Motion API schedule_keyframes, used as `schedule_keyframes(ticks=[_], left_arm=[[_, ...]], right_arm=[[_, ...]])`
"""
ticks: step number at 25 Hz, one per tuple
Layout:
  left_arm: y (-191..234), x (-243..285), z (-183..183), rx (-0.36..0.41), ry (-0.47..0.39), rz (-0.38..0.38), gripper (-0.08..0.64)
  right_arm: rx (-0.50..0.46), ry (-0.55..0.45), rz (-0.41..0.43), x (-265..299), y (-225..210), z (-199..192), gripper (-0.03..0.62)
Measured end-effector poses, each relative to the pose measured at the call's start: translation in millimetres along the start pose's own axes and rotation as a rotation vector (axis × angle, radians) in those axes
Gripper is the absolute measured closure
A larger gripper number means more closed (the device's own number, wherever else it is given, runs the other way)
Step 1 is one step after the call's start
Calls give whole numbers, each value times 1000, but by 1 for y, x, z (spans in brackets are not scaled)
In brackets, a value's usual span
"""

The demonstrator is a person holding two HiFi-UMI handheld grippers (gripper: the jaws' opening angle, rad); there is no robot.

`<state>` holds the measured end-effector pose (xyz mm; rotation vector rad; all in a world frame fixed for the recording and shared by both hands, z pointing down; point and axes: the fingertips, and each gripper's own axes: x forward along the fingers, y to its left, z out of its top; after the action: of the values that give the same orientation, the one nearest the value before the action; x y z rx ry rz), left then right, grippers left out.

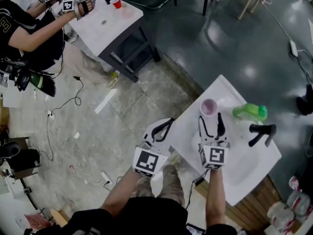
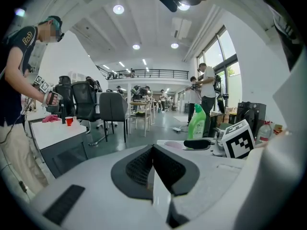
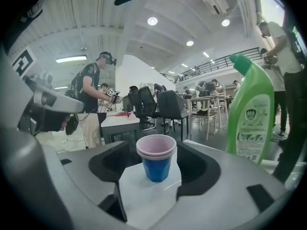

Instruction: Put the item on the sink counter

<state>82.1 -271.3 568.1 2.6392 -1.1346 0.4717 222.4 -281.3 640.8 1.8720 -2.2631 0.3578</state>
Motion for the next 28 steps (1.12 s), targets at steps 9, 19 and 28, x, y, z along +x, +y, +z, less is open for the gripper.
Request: schedule_keyframes(ticks=[9, 19, 28], left_arm=[[-4, -33, 40, 35, -65, -38, 557], [-18, -79, 86, 86, -141, -102, 557], [-32, -128, 101, 115, -183, -184, 557]], right_arm=[[-16, -34, -68, -34, 10, 53, 326], [-27, -130, -186, -105, 20, 114, 393], [-24, -162, -296, -171, 48, 133, 445]])
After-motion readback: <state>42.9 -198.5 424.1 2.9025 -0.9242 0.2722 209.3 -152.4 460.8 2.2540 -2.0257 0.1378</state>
